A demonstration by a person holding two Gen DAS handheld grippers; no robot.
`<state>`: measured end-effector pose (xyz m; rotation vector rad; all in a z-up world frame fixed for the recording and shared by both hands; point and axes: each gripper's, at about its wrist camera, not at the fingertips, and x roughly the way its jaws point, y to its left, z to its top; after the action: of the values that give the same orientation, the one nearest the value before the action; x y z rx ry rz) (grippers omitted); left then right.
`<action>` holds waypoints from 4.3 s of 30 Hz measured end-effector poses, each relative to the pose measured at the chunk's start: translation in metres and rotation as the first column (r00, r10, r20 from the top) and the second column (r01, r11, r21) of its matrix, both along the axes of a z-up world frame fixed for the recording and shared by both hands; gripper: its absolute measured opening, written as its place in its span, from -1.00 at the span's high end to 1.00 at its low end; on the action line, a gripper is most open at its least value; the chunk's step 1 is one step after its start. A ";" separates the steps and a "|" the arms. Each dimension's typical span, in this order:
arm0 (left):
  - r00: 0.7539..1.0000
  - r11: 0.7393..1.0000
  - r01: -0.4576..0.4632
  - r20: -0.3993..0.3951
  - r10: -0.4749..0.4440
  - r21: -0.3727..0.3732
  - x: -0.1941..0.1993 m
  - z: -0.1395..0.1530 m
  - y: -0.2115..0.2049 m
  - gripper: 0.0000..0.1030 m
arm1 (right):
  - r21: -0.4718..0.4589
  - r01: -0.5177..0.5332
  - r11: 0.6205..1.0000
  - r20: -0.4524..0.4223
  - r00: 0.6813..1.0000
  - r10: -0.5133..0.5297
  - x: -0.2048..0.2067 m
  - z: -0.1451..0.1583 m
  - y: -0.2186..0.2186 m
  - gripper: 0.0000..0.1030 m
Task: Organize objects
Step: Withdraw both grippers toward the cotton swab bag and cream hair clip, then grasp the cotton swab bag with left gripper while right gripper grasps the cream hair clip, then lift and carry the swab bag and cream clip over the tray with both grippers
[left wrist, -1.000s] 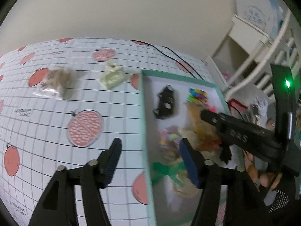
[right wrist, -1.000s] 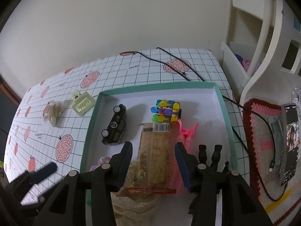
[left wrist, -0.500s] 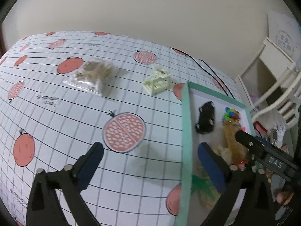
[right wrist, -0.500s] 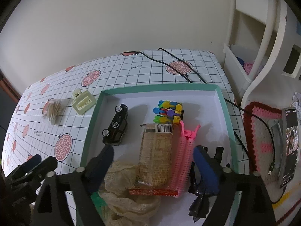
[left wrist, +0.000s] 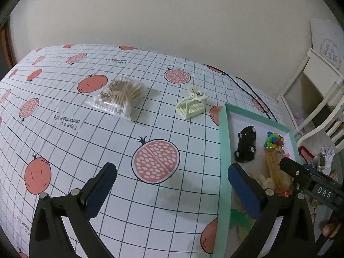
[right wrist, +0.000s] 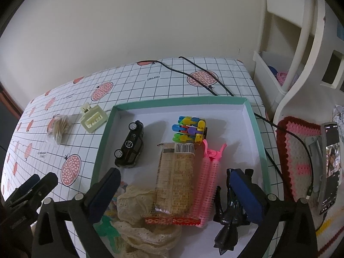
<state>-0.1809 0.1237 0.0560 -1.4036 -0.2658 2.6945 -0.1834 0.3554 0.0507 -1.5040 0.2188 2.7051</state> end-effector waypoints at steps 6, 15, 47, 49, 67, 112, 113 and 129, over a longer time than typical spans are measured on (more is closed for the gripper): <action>1.000 1.000 -0.003 -0.009 0.003 -0.003 0.000 0.001 -0.001 -1.00 | 0.001 -0.011 1.000 0.003 1.000 0.011 0.000 0.000 -0.002 -1.00; 1.000 1.000 0.005 -0.028 -0.005 0.004 -0.009 0.007 -0.009 -1.00 | 0.007 -0.021 1.000 -0.003 1.000 0.021 -0.001 0.001 -0.007 -1.00; 1.000 0.998 0.004 -0.006 -0.004 -0.055 -0.124 0.001 -0.079 -1.00 | 0.009 -0.150 0.989 -0.104 0.983 0.151 -0.106 0.034 -0.126 -0.90; 1.000 0.999 0.006 0.012 -0.005 -0.046 -0.130 -0.008 -0.080 -1.00 | 0.003 -0.153 0.988 -0.089 0.984 0.152 -0.112 0.027 -0.130 -0.84; 0.998 0.997 0.049 0.039 -0.046 -0.059 -0.144 -0.032 -0.075 -0.73 | 0.034 -0.182 0.983 0.015 0.983 0.181 -0.145 -0.020 -0.161 -0.47; 0.998 0.995 0.008 0.055 -0.003 -0.101 -0.143 -0.040 -0.088 -0.18 | 0.108 -0.169 0.980 0.074 0.984 0.161 -0.146 -0.046 -0.167 0.25; 0.998 0.995 0.008 0.055 -0.003 -0.101 -0.143 -0.040 -0.087 -0.16 | 0.110 -0.170 0.979 0.071 0.984 0.163 -0.145 -0.046 -0.167 0.28; 0.997 0.995 0.015 0.078 -0.007 -0.102 -0.131 -0.037 -0.082 0.11 | 0.100 -0.184 0.978 0.066 0.982 0.178 -0.120 -0.039 -0.175 0.31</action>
<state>-0.3118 0.0415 0.0191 -1.5351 -0.1268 2.6839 -0.3033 0.1808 0.0117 -1.6422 -0.0669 2.7532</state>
